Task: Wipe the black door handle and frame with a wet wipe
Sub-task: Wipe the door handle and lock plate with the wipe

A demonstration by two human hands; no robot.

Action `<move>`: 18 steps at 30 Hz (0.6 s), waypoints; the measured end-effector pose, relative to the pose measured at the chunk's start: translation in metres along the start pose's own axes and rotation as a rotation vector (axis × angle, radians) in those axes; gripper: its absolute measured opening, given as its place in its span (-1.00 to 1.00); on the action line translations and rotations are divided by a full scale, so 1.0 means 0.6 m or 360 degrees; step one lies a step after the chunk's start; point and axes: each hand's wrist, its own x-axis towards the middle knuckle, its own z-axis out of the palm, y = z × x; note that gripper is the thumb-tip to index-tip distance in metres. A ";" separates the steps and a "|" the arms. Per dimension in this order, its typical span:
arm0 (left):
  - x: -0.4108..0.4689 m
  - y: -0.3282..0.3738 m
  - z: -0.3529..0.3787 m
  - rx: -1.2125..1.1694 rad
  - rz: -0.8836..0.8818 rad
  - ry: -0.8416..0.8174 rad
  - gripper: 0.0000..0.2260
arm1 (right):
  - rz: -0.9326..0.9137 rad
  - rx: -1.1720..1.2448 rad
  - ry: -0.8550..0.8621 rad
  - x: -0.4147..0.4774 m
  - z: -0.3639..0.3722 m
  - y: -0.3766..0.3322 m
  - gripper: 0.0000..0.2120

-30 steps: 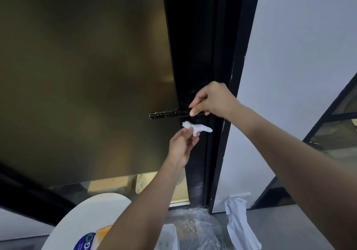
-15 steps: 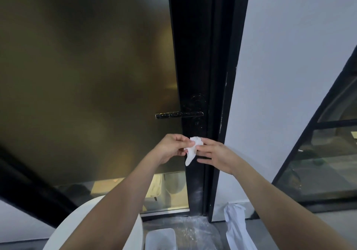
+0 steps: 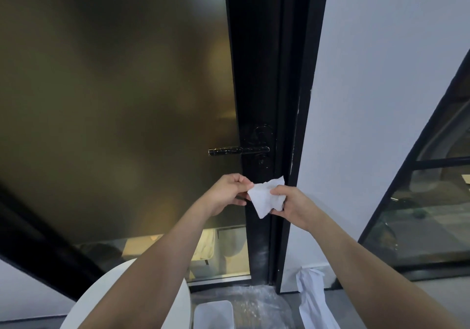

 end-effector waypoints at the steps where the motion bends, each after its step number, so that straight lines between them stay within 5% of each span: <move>1: 0.002 0.001 0.000 0.0017 0.0015 0.0056 -0.89 | 0.0009 0.0056 0.0009 0.001 0.001 0.002 -0.65; 8: 0.008 0.024 -0.007 0.0848 0.0000 0.0270 -0.92 | 0.0048 0.0028 0.0461 0.002 -0.006 0.015 -0.71; 12: -0.013 0.083 0.013 0.1064 0.0683 0.0338 -0.92 | -0.0217 -0.0296 0.1141 0.023 0.001 0.011 -0.76; 15: -0.013 0.135 0.008 0.1179 0.1261 0.0587 -0.91 | -0.0514 -0.0628 0.1290 0.028 0.028 -0.010 -0.72; 18: 0.022 0.157 -0.022 0.1518 0.1099 0.0603 -0.83 | -0.0722 -0.0838 0.1243 0.036 0.054 -0.029 -0.73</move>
